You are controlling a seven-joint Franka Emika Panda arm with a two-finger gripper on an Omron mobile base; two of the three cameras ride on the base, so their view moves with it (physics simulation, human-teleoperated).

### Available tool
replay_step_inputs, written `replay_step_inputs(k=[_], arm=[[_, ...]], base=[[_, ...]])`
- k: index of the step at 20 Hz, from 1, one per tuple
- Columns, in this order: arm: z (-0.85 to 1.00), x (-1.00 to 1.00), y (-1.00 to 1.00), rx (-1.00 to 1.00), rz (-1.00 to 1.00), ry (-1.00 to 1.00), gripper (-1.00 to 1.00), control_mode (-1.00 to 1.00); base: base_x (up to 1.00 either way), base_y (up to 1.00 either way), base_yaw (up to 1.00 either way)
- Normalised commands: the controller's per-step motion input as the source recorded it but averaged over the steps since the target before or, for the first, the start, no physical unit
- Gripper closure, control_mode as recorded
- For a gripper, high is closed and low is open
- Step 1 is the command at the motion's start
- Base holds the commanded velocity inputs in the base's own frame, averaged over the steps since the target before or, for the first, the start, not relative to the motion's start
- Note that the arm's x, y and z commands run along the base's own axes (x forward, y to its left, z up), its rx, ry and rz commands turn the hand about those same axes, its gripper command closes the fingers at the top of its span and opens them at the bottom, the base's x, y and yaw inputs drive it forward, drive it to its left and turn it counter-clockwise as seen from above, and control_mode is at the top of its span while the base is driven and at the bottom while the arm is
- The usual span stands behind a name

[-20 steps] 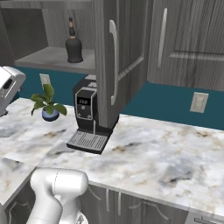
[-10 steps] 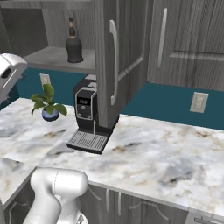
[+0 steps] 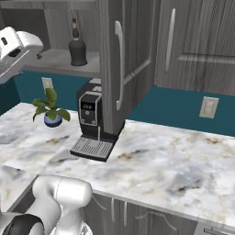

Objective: There is a bowl on the dining counter. Grab a lemon wedge from the fridge and place it in the bowl. Then get the liquor bottle and glass cup from the cabinet and place them next to the bowl.

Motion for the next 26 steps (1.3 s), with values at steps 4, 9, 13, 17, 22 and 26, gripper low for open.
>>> replay_step_inputs(k=[4,9,13,17,22,26], arm=[[0.06,0.29,-0.34,0.34,-0.2,0.0,-1.0,-1.0],[0.09,0.57,-0.02,0.36,-0.18,0.0,-1.0,-1.0],[0.18,0.71,0.0,0.33,-0.14,0.0,-1.0,-1.0],[0.21,0.63,0.0,0.3,-0.01,0.0,-1.0,-1.0],[-0.02,0.63,-0.01,0.09,0.07,-0.05,-1.0,-1.0],[-0.2,0.53,0.0,0.0,0.09,-0.03,-1.0,-1.0]], base=[[0.0,0.0,0.0],[0.0,0.0,0.0],[0.0,0.0,0.0],[0.0,0.0,0.0],[0.0,0.0,0.0],[0.0,0.0,0.0]])
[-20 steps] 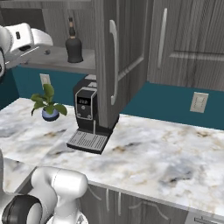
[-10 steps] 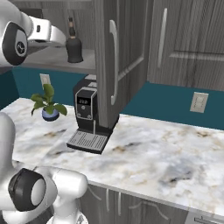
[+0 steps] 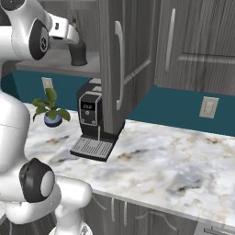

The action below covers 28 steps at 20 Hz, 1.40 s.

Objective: There is a bowl on the dining counter. Grab a lemon wedge from the fridge and place it in the bowl. Then get the liquor bottle and glass cup from the cabinet and place them next to the bowl.

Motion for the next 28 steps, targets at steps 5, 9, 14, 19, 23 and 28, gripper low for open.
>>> replay_step_inputs(k=[5,9,14,19,23,28], arm=[[-0.39,0.52,0.0,0.0,0.11,0.0,-1.0,-1.0],[-0.03,0.41,0.0,0.0,0.04,0.0,-1.0,-1.0],[0.0,0.42,0.0,0.0,0.0,0.0,-1.0,-1.0],[0.0,0.39,0.0,0.0,0.0,0.0,-1.0,-1.0],[0.0,0.26,0.03,0.0,0.0,0.0,-1.0,-1.0],[0.0,0.23,0.0,0.0,0.01,-0.01,-1.0,-1.0]], base=[[0.0,0.0,0.0],[0.0,0.0,0.0],[0.0,0.0,0.0],[0.0,0.0,0.0],[0.0,0.0,0.0],[0.0,0.0,0.0]])
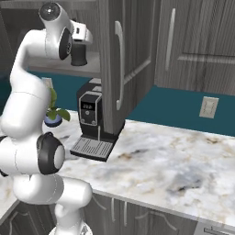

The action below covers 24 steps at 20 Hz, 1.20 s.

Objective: There is a bowl on the dining counter. Grab a lemon wedge from the fridge and place it in the bowl. Then get the liquor bottle and glass cup from the cabinet and place them next to the bowl.

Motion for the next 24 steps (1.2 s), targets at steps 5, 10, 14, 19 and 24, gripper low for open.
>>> replay_step_inputs(k=[5,10,14,19,24], arm=[[0.0,0.18,0.03,0.0,0.03,-0.03,-1.0,-1.0],[0.0,0.25,0.12,0.0,0.04,-0.05,-1.0,-1.0],[0.0,0.28,0.05,0.0,0.02,-0.01,-1.0,-1.0],[0.0,0.09,0.0,0.0,0.0,0.0,-1.0,-1.0],[0.0,0.18,0.01,-0.01,0.0,0.0,-1.0,-1.0]], base=[[0.0,0.0,0.0],[0.0,0.0,0.0],[0.0,0.0,0.0],[0.0,0.0,0.0],[0.0,0.0,0.0]])
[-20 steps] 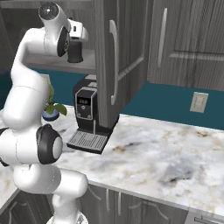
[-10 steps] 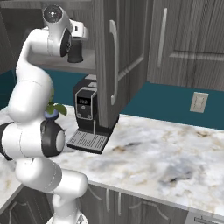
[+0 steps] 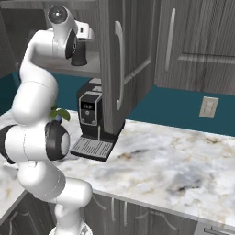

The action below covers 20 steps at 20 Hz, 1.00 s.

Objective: There is a bowl on the dining counter. Grab a lemon wedge from the fridge and place it in the bowl. Then get the liquor bottle and glass cup from the cabinet and place them next to the bowl.

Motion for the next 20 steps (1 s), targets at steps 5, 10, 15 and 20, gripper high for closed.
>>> replay_step_inputs(k=[5,10,15,20], arm=[[0.0,0.23,0.01,-0.01,0.0,0.0,-1.0,-1.0],[0.0,0.21,0.0,-0.01,0.0,0.0,-1.0,-1.0],[0.0,0.32,0.0,0.0,0.0,0.0,-1.0,-1.0],[0.0,0.2,0.01,0.0,0.0,0.0,-1.0,-1.0]], base=[[0.0,0.0,0.0],[0.0,0.0,0.0],[0.0,0.0,0.0],[0.0,0.0,0.0]])
